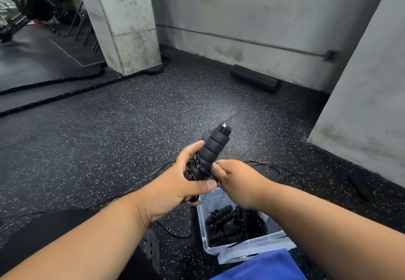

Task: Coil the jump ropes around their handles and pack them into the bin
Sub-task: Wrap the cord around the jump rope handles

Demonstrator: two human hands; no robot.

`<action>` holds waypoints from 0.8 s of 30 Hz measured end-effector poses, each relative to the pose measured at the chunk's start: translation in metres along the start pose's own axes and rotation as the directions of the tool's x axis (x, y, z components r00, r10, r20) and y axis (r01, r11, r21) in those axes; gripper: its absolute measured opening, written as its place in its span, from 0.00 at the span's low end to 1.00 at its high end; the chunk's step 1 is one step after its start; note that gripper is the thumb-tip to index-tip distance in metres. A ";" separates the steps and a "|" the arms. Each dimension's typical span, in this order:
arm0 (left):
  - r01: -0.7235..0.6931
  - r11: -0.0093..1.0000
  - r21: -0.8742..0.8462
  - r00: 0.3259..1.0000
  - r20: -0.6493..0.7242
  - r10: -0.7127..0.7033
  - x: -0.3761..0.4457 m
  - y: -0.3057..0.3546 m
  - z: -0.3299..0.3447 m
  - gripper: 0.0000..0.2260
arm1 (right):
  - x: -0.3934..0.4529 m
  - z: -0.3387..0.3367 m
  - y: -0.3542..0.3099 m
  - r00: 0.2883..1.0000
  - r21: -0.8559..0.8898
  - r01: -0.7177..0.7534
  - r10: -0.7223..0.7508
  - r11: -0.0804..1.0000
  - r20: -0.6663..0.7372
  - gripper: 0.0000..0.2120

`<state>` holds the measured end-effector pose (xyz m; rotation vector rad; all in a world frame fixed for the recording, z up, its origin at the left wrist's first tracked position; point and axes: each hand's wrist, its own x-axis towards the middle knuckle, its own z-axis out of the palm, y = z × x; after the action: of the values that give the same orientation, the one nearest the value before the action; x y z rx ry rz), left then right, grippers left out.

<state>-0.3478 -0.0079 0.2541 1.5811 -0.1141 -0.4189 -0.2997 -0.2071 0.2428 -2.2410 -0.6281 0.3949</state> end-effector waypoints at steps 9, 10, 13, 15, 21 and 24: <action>0.029 0.993 0.112 0.959 -0.283 0.004 0.010 0.003 -0.022 0.23 | -0.008 -0.006 -0.008 0.997 -0.087 -0.004 0.011 0.996 0.073 0.09; 0.050 0.959 0.278 0.948 -0.317 0.043 0.010 0.003 -0.030 0.24 | -0.011 -0.008 -0.013 0.996 -0.205 0.035 -0.018 0.978 0.083 0.08; 0.149 0.716 0.682 0.964 -0.260 0.047 0.009 -0.002 -0.035 0.25 | -0.021 -0.015 -0.032 0.984 -0.498 0.163 -0.102 0.852 0.147 0.10; 0.167 0.582 0.796 0.981 -0.194 -0.016 0.007 -0.006 -0.024 0.26 | -0.022 -0.018 -0.036 0.971 -0.583 0.232 -0.155 0.779 0.180 0.11; 0.226 0.413 0.882 0.965 -0.145 -0.217 0.002 0.004 -0.023 0.27 | -0.015 -0.022 -0.019 0.970 -0.385 0.242 -0.209 0.891 0.126 0.05; 0.212 0.315 0.925 0.934 -0.097 -0.344 0.000 0.003 -0.027 0.27 | -0.005 -0.009 -0.007 0.947 -0.360 0.320 -0.300 0.876 0.111 0.07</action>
<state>-0.3385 0.0170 0.2568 2.7708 -0.1894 -0.8207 -0.3021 -0.2111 0.2543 -2.4313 -1.1560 0.1796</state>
